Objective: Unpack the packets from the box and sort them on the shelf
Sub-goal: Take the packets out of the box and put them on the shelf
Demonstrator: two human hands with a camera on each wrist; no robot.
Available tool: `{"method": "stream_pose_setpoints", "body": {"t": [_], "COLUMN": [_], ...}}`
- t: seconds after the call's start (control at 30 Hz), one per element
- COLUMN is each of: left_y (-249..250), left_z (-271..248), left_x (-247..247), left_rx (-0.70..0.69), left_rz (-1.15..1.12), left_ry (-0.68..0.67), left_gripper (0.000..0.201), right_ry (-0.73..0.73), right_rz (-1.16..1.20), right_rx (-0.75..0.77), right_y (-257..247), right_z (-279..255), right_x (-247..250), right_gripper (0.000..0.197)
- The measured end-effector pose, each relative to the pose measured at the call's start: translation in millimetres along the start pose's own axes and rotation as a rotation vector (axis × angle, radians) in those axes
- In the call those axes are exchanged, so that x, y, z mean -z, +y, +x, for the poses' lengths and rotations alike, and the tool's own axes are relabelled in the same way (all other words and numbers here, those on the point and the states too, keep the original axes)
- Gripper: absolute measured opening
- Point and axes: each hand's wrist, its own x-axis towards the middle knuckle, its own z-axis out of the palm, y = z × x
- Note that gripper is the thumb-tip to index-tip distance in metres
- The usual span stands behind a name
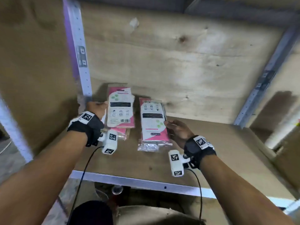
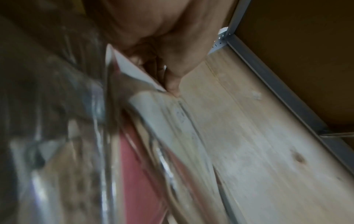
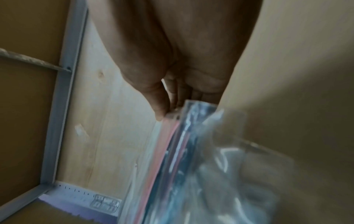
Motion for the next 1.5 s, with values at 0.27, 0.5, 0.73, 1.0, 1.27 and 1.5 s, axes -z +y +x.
{"method": "stream_pose_setpoints", "body": {"t": [0.27,0.5,0.73,1.0,1.27,1.5], "left_y": [-27.5,-46.3,-41.1,-32.5,-23.5,14.4], "left_z": [72.8,83.9,66.5,38.5,23.4,-8.4], "left_x": [50.3,58.9,49.3,41.1,37.5,34.6], "left_rx": [0.082,0.101,0.119,0.058,-0.017,-0.148], "left_rz": [0.137,0.212,0.231,0.381,0.631,0.695], "left_ry": [0.045,0.020,-0.057,-0.202,-0.247,-0.087], "left_gripper": [0.041,0.036,0.035,0.033,0.049,0.061], "right_ry": [-0.053,-0.022,0.101,0.023,0.071,0.046], "right_rz": [0.042,0.013,-0.193,-0.425,-0.573,-0.602], "right_rx": [-0.062,-0.126,-0.058,-0.065,-0.085,-0.100], "right_y": [8.6,22.6,33.0,37.2,41.5,32.1], "right_z": [68.1,99.0,116.2,123.9,120.7,99.3], "right_x": [-84.8,-125.5,-135.2,-144.2,-143.6,-117.8], "right_gripper": [0.029,0.022,0.043,0.068,0.069,0.069]}}
